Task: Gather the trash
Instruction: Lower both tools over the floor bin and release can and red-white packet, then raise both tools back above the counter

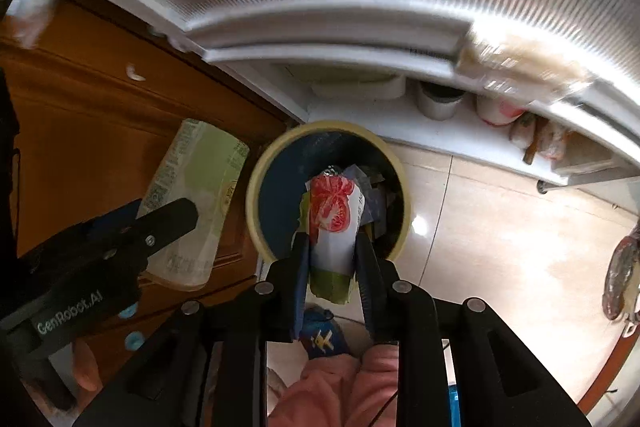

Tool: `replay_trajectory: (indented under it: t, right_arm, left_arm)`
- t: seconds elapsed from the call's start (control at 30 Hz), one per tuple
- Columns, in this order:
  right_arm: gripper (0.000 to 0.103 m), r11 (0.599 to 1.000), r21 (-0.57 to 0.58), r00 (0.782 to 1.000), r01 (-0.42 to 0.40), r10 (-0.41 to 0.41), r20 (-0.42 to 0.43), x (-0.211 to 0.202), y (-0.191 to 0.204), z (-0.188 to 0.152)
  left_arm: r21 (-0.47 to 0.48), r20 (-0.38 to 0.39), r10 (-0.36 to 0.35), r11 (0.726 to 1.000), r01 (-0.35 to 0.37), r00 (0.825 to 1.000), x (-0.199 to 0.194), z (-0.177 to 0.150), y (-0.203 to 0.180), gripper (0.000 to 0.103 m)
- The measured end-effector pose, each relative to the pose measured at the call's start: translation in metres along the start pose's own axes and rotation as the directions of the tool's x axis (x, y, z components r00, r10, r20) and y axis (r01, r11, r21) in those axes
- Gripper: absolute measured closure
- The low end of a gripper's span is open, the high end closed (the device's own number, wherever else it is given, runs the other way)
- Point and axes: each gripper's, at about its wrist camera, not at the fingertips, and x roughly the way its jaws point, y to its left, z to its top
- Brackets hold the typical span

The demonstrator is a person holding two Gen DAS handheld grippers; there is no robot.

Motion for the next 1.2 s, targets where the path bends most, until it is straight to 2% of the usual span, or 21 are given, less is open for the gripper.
replay_trajectory:
  t: [0.07, 0.2, 0.33, 0.4, 0.53, 0.6, 0.73, 0.87, 1.2]
  right_arm:
    - [0.079, 1.000, 0.000, 1.000, 0.002, -0.002, -0.012, 0.020, -0.003, 0.003]
    - [0.067, 1.000, -0.015, 0.999, 0.012, -0.012, -0.033, 0.056, -0.002, 0.008]
    - [0.061, 1.000, -0.014, 0.998, 0.024, -0.024, -0.057, 0.081, -0.002, 0.009]
    - [0.047, 0.999, -0.008, 0.998, 0.031, -0.031, -0.061, 0.087, -0.003, 0.009]
    - [0.042, 0.999, 0.001, 0.998, 0.034, -0.034, -0.056, 0.085, -0.008, 0.006]
    - [0.036, 0.999, 0.000, 0.997, 0.042, -0.042, -0.058, 0.083, -0.010, 0.005]
    - [0.034, 0.999, 0.006, 0.998, 0.039, -0.039, -0.054, 0.075, -0.009, 0.003]
    - [0.025, 0.999, 0.005, 0.998, 0.043, -0.043, -0.039, 0.062, -0.005, 0.002]
    - [0.024, 0.999, 0.015, 0.999, 0.042, -0.042, -0.016, 0.024, 0.007, -0.003]
  left_arm:
    - [-0.010, -0.009, 0.006, 1.000, -0.006, 1.000, 0.014, -0.001, 0.005, 0.022]
    - [-0.021, -0.026, 0.034, 0.999, -0.034, 0.999, 0.033, -0.004, 0.019, 0.021]
    - [-0.030, -0.030, 0.060, 0.998, -0.061, 0.998, 0.040, -0.008, 0.029, 0.021]
    - [-0.033, -0.027, 0.071, 0.997, -0.071, 0.997, 0.041, -0.009, 0.032, 0.020]
    - [-0.028, -0.016, 0.086, 0.996, -0.086, 0.996, 0.034, -0.010, 0.036, 0.019]
    - [-0.019, -0.011, 0.090, 0.996, -0.090, 0.996, 0.032, -0.010, 0.032, 0.018]
    - [0.011, 0.003, 0.098, 0.995, -0.098, 0.995, 0.021, -0.011, 0.025, 0.018]
    - [0.028, 0.012, 0.102, 0.994, -0.102, 0.995, 0.013, -0.013, 0.021, 0.017]
    - [0.038, 0.015, 0.103, 0.994, -0.103, 0.995, -0.023, -0.017, 0.025, 0.017]
